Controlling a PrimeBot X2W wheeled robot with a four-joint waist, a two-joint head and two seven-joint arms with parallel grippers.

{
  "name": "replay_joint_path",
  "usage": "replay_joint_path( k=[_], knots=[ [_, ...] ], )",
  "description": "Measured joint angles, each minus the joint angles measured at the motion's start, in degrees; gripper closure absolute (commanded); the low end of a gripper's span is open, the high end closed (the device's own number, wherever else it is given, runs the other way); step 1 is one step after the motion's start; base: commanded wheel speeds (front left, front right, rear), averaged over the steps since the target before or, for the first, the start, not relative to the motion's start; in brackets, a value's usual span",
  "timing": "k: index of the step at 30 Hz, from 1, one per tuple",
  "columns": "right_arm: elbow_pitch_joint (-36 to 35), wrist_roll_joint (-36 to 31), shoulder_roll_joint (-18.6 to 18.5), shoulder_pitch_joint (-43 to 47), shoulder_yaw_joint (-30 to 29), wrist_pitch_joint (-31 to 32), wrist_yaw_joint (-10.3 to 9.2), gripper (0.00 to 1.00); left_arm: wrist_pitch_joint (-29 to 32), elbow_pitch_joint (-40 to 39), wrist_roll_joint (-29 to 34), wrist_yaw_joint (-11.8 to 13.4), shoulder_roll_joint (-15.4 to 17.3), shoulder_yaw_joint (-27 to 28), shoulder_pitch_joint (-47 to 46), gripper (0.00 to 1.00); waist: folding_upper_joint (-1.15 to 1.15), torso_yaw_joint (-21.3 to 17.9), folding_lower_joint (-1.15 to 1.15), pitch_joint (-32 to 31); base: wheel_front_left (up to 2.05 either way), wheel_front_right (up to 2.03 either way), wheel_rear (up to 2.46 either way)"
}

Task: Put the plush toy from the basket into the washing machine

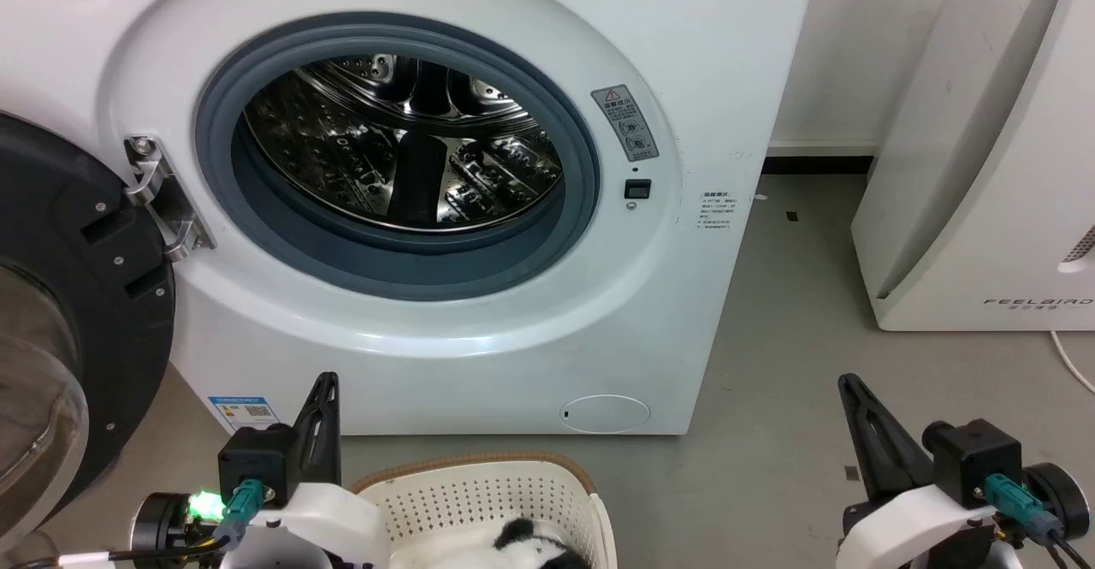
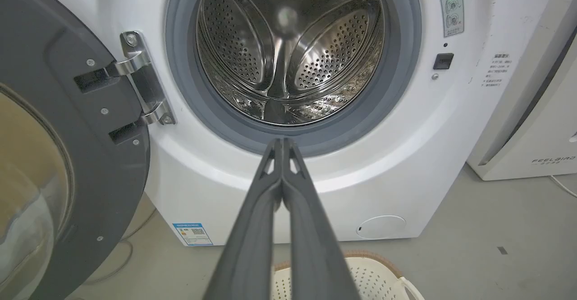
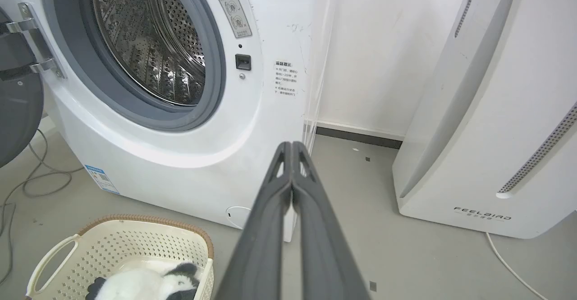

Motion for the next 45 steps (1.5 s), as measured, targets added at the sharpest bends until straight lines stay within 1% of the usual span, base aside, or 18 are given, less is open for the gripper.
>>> replay_joint_path(
  k=[28, 29, 41, 45],
  knots=[
    [0.0, 0.0, 0.0, 0.0, 0.0, 0.0, 0.00, 1.00, 0.0, 0.0, 0.0, 0.0, 0.0, 0.0, 0.0, 1.00, 0.00, 0.0, 0.00, 0.0, 0.00, 0.00, 0.00],
    [0.0, 0.0, 0.0, 0.0, 0.0, 0.0, 0.00, 0.00, 0.0, 0.0, 0.0, 0.0, 0.0, 0.0, 0.0, 0.00, 0.00, 0.0, 0.00, 0.0, 0.00, 0.00, 0.00],
    [0.0, 0.3, 0.0, 0.0, -0.1, -0.3, 0.01, 0.00, -0.5, 0.1, 0.0, 0.2, 0.0, -0.6, 0.0, 0.00, 0.00, 0.0, 0.00, 0.1, 0.00, 0.00, 0.00],
    [0.0, 0.6, 0.0, 0.0, -0.4, -0.9, 0.01, 0.00, -0.9, 0.2, -0.2, 0.5, 0.0, -0.9, 0.0, 0.00, 0.00, -0.1, 0.00, 0.3, 0.00, 0.00, 0.00]
  ],
)
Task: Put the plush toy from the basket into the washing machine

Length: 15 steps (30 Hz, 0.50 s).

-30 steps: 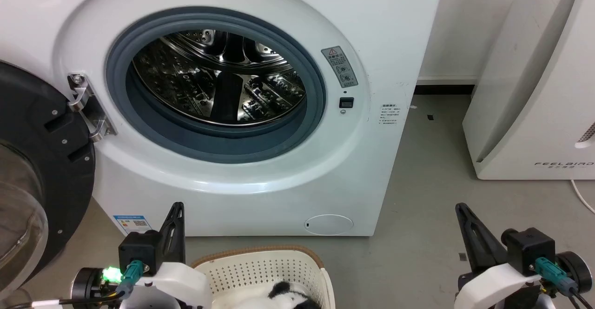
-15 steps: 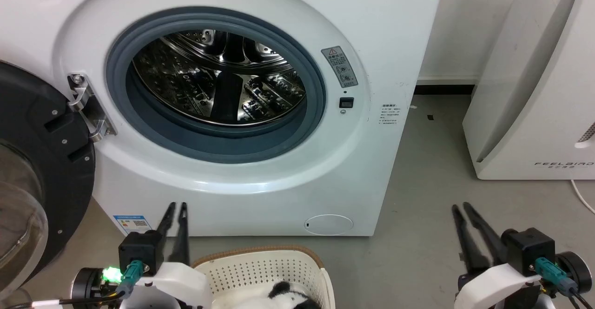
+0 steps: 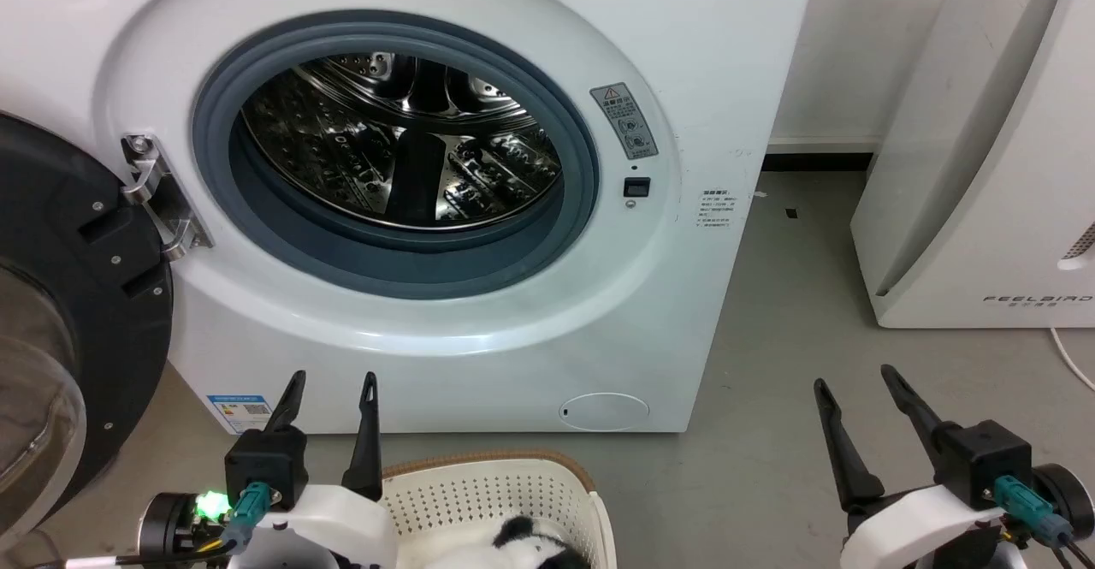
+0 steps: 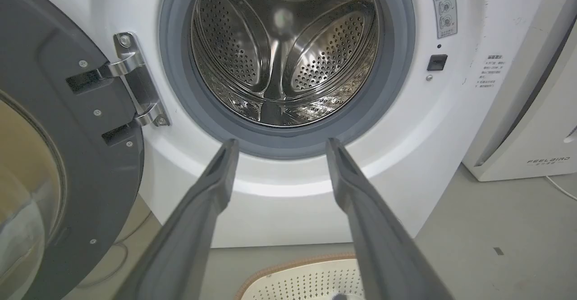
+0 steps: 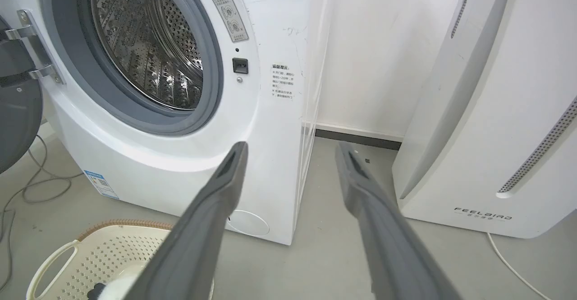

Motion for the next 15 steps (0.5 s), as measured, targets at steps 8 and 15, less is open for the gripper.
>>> replay_joint_path(
  k=[8, 15],
  knots=[
    [0.0, 0.3, 0.0, 0.0, -0.6, -1.0, 0.00, 0.00, -0.8, 1.2, -0.9, 0.1, 0.0, -0.7, 0.0, 0.00, 0.00, -0.2, 0.00, 0.6, 0.00, 0.00, 0.00],
    [0.0, 0.9, 0.0, 0.0, -1.0, -1.8, 0.00, 0.00, -1.8, 2.7, -1.4, 0.3, 0.0, -1.7, -0.3, 0.00, 0.00, -0.5, 0.00, 1.7, 0.00, 0.00, 0.00]
  ],
)
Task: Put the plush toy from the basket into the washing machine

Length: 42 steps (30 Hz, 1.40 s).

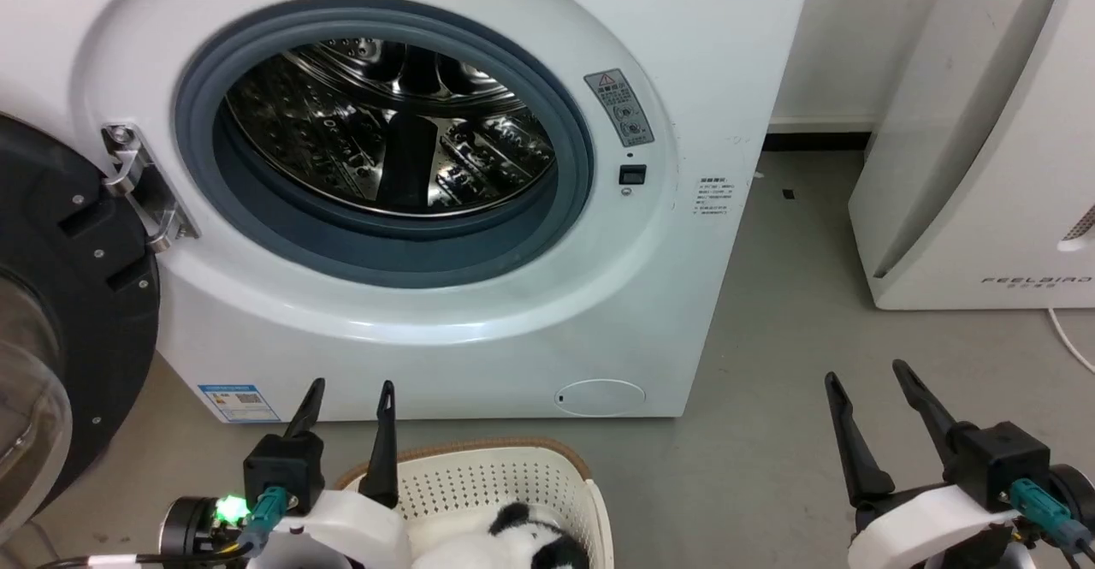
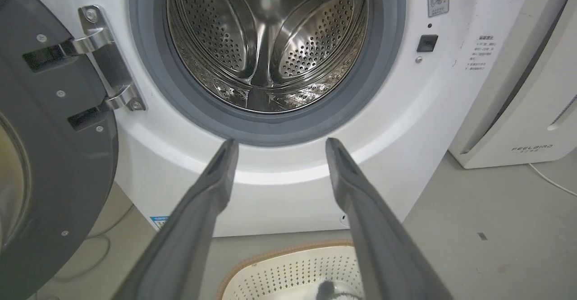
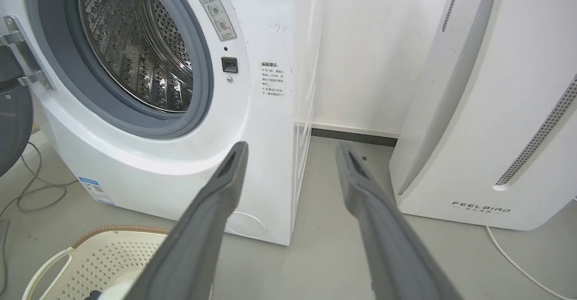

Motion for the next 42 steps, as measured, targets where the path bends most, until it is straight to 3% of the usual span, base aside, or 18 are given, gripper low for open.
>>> replay_joint_path(
  k=[23, 42],
  knots=[
    [-2.2, 1.5, 0.0, -2.2, -1.1, -2.6, 0.00, 0.00, -2.7, 10.3, -1.4, -0.7, 0.0, -2.4, -6.2, 0.00, 0.00, -1.0, 0.00, 6.8, 0.00, 0.00, 0.00],
    [-4.2, 2.0, 0.0, -4.4, -0.7, -5.0, 0.00, 0.00, -4.2, 27.7, -2.0, -3.4, 1.3, -6.2, -15.3, 0.00, 0.00, -2.7, 0.00, 14.7, 0.00, 0.00, 0.00]
  ],
)
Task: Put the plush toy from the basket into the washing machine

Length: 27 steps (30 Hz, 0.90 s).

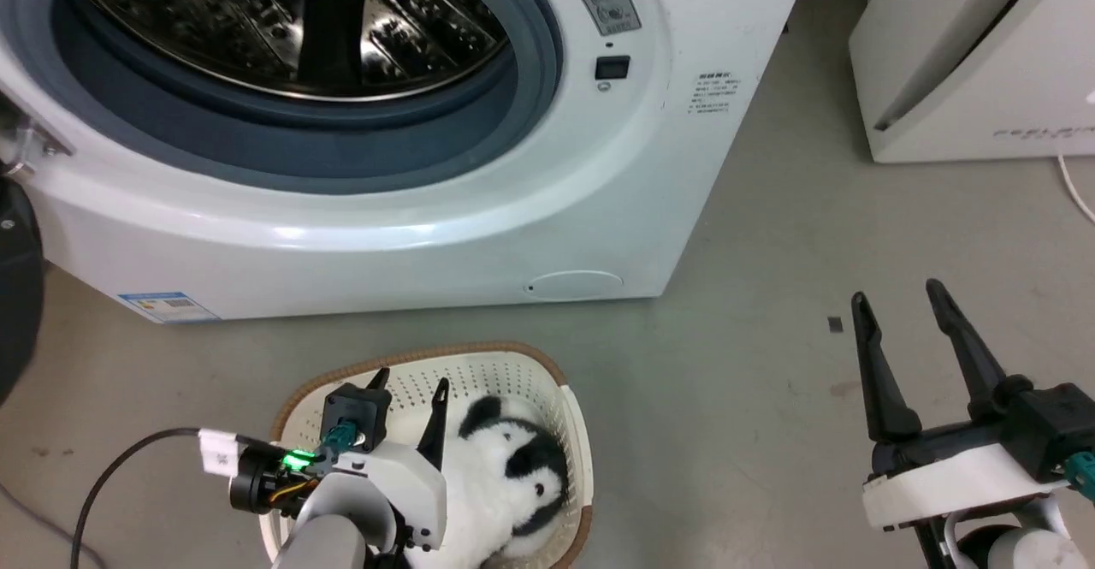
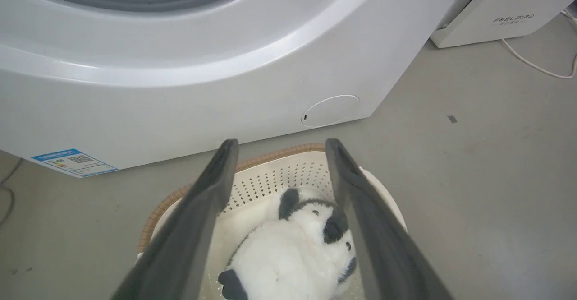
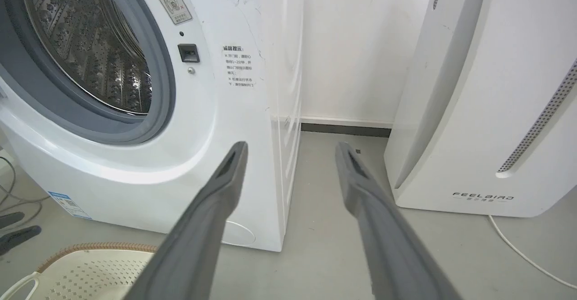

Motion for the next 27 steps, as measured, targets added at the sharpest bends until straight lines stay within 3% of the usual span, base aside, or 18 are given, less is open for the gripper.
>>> replay_joint_path(
  k=[27],
  knots=[
    [-2.0, 4.3, 0.0, -4.3, 0.3, -3.1, -0.01, 0.00, 7.7, 23.4, -0.2, -3.0, 5.9, -10.4, -15.4, 0.00, 0.00, -5.2, 0.01, 15.4, 0.00, 0.00, 0.00]
  ],
)
